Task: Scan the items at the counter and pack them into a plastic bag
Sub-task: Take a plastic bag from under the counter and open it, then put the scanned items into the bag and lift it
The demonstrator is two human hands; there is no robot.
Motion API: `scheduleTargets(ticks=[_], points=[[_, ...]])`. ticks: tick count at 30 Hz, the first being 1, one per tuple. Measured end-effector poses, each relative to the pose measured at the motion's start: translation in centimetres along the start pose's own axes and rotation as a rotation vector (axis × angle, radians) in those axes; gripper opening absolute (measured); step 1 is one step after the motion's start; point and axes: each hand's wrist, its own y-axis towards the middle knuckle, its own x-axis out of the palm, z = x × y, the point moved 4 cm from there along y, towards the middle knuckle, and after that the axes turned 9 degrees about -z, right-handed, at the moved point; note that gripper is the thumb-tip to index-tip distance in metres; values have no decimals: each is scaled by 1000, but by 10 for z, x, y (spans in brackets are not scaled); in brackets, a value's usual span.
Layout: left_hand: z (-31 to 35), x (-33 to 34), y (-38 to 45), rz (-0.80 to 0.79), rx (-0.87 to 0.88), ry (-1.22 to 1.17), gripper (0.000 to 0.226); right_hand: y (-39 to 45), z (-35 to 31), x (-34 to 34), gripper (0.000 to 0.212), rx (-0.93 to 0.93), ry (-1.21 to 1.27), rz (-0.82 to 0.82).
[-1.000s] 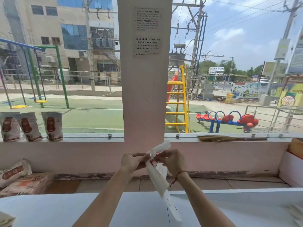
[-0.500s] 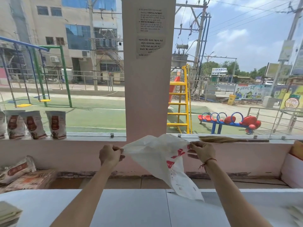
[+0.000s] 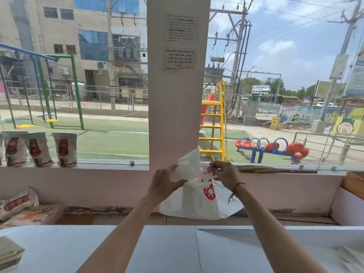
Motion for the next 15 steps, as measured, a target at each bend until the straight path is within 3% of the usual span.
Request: scheduleTargets(ticks=[2, 5, 6, 8, 9, 11, 13, 15], points=[[5, 7, 4, -83, -16, -75, 57, -3, -5, -2, 19, -40, -201, 59], [14, 15, 9, -159, -36, -273, 28, -16, -20, 2, 15, -198, -346, 285], [15, 17, 9, -170, -59, -374, 27, -22, -27, 9, 11, -289, -346, 284], [8, 19, 6, -193, -160, -551, 31, -31, -29, 35, 6, -358, -356, 24], [2, 20, 0, -207, -213, -623, 27, -38, -24, 50, 9, -270, -425, -211], [-6, 18, -14, -247, -265, -748, 20, -53, 11, 72, 36, 74, -764, -654], [-13, 10, -31, -302, -281, -792, 10, -64, 52, 73, 54, 335, -1055, -762], [-23, 2, -45, -410, -332, -757, 25, -66, 76, 71, 46, 376, -1175, -639]])
